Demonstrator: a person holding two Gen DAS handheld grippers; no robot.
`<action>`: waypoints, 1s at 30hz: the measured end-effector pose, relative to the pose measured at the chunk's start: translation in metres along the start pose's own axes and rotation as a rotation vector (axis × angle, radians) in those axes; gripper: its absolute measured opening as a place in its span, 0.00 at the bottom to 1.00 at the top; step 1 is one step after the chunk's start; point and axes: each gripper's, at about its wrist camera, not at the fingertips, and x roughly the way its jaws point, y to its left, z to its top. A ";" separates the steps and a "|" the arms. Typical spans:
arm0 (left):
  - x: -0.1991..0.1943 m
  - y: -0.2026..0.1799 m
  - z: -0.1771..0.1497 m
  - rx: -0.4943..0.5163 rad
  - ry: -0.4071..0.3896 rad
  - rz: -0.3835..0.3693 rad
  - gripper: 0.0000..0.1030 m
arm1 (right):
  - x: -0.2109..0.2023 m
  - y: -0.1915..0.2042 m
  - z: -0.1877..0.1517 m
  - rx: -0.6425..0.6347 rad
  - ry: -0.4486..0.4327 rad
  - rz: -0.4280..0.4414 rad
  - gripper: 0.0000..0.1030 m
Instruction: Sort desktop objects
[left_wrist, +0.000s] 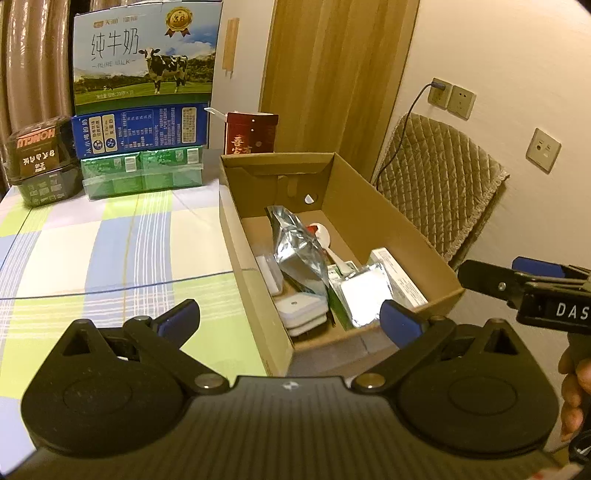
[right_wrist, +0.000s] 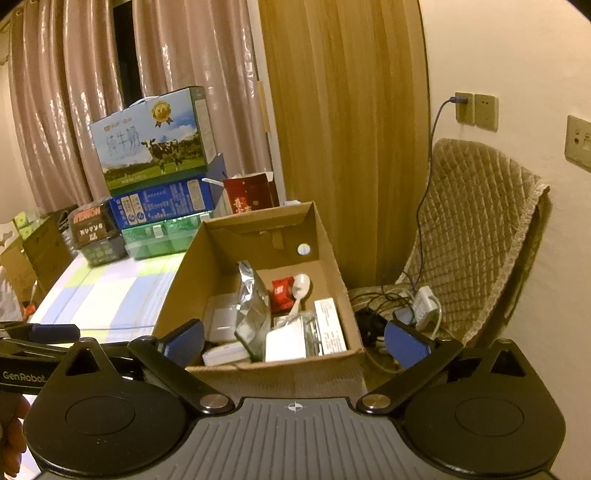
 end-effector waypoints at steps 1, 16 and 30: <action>-0.003 -0.002 -0.001 -0.001 0.003 0.003 0.99 | -0.003 0.000 0.000 -0.003 0.001 -0.002 0.98; -0.031 -0.010 -0.018 -0.027 0.027 0.098 0.99 | -0.038 0.003 -0.008 -0.018 0.012 -0.021 0.98; -0.061 -0.017 -0.022 -0.054 0.015 0.135 0.99 | -0.053 0.015 -0.009 -0.045 0.042 0.004 0.98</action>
